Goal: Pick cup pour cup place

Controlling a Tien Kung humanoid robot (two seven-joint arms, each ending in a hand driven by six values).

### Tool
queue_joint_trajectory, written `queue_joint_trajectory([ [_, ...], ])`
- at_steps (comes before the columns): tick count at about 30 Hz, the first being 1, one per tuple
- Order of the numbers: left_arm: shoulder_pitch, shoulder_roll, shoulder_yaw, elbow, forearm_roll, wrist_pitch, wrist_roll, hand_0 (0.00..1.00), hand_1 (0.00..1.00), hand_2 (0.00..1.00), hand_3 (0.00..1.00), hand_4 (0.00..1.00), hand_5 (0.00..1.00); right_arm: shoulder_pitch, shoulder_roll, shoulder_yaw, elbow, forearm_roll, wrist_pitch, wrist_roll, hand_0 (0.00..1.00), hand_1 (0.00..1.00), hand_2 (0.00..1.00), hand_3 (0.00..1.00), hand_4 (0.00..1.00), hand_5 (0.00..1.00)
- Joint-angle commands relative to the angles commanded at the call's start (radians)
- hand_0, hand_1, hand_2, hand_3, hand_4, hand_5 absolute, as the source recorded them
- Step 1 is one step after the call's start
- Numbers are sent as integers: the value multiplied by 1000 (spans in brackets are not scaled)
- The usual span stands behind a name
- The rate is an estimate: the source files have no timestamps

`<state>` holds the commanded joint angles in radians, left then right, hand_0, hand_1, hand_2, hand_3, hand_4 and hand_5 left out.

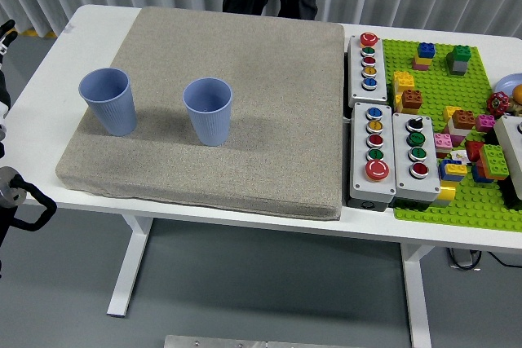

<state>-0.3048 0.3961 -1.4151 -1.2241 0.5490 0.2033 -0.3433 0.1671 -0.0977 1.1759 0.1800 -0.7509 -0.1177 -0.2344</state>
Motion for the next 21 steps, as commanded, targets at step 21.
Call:
queue_joint_trajectory([
  [21, -96, 9, -22, 180, -548, -75, 11, 783, 779, 858, 875, 962, 913, 8, -2, -9, 0, 14, -3, 1, 723, 690, 736, 701, 322, 274],
])
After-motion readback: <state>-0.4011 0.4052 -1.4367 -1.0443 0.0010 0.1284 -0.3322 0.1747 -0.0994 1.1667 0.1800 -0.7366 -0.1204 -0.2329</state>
